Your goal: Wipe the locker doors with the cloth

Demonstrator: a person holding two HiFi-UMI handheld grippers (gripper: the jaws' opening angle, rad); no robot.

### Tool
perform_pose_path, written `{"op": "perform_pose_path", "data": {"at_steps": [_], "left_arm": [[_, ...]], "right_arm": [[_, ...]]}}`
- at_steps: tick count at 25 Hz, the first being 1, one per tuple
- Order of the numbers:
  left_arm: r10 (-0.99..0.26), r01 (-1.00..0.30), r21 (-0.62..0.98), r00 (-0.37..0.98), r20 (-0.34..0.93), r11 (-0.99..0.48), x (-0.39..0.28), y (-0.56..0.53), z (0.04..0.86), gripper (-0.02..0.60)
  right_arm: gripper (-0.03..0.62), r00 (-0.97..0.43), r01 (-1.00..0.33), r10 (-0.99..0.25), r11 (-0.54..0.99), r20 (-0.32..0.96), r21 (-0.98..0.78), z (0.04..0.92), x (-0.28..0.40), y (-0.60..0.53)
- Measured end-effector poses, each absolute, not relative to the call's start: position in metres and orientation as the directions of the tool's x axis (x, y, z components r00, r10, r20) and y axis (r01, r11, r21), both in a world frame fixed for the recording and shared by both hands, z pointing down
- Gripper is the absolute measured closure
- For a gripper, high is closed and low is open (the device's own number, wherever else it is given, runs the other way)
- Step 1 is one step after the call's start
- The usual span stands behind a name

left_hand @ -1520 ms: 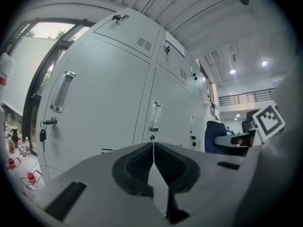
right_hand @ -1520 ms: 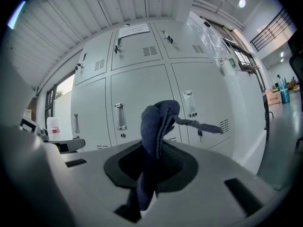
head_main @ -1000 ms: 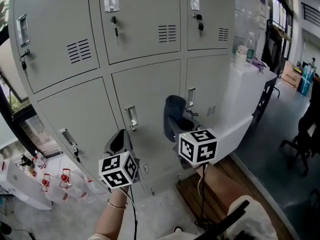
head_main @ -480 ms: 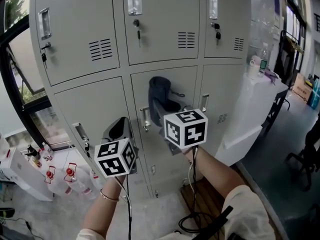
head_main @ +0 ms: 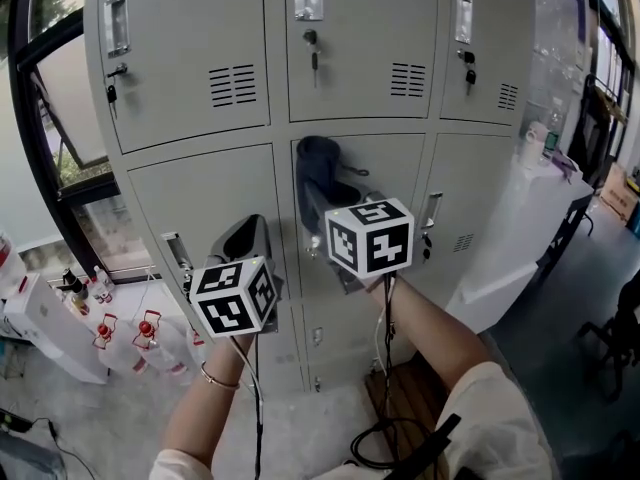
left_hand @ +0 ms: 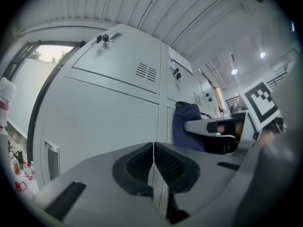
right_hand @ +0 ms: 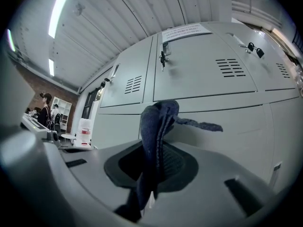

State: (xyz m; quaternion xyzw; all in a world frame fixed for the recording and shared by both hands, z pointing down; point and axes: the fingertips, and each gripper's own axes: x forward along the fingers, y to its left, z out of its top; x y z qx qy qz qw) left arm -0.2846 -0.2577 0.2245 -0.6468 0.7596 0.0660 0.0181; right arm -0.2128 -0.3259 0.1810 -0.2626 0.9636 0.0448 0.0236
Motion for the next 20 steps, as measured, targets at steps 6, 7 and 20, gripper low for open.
{"op": "perform_pose_path", "data": {"at_steps": [6, 7, 20], "left_arm": [[-0.981, -0.984, 0.111, -0.151, -0.126, 0.137, -0.287, -0.263, 0.229, 0.572], [-0.980, -0.984, 0.115, -0.151, -0.127, 0.136, -0.287, -0.264, 0.229, 0.572], [-0.982, -0.987, 0.107, -0.131, -0.133, 0.117, -0.264, -0.281, 0.229, 0.572]], "right_arm": [[0.549, -0.871, -0.491, -0.487, 0.867, -0.065, 0.079, 0.184, -0.227, -0.329], [0.549, -0.870, -0.493, -0.489, 0.867, -0.064, 0.080, 0.184, -0.227, -0.331], [0.548, -0.849, -0.527, -0.524, 0.848, -0.068, 0.050, 0.183, -0.208, -0.358]]}}
